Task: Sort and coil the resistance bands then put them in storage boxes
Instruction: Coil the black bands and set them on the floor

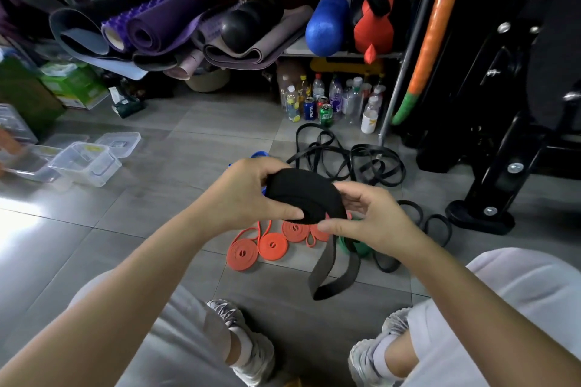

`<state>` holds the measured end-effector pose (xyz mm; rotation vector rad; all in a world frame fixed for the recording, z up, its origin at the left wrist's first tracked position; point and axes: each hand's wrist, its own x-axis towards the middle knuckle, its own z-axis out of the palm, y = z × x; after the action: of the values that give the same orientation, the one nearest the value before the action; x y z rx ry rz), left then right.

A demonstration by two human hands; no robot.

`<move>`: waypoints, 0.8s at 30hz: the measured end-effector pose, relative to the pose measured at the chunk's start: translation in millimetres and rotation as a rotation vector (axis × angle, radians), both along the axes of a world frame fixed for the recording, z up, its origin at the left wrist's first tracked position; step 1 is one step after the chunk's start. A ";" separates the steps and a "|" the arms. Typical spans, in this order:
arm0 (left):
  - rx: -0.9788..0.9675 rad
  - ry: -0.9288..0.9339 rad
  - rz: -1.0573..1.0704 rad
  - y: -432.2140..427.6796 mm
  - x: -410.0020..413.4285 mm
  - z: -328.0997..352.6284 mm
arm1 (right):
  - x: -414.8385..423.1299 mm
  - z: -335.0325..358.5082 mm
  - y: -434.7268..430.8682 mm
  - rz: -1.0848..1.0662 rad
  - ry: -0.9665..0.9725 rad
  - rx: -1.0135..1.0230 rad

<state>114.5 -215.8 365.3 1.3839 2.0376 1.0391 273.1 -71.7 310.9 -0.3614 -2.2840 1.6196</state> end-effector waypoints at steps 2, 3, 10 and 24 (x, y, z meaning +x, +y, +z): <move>0.080 -0.128 0.007 -0.9 -1.0 -1.1 | -1.1 1.5 1.9 -0.032 0.047 0.009; 0.110 -0.191 0.018 -1.4 -0.9 -1.9 | -2.2 2.0 2.1 -0.039 0.052 0.014; 0.307 -0.697 0.099 -5.3 3.5 -18.2 | -11.4 2.9 -0.1 -0.020 0.097 -0.136; 0.206 -0.863 0.153 -8.6 14.5 -40.0 | -12.0 -11.4 -6.7 -0.098 0.148 -0.135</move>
<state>129.0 -224.4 325.4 0.6553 1.4162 1.5933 261.1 -78.3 299.5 -0.3662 -2.0237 1.6955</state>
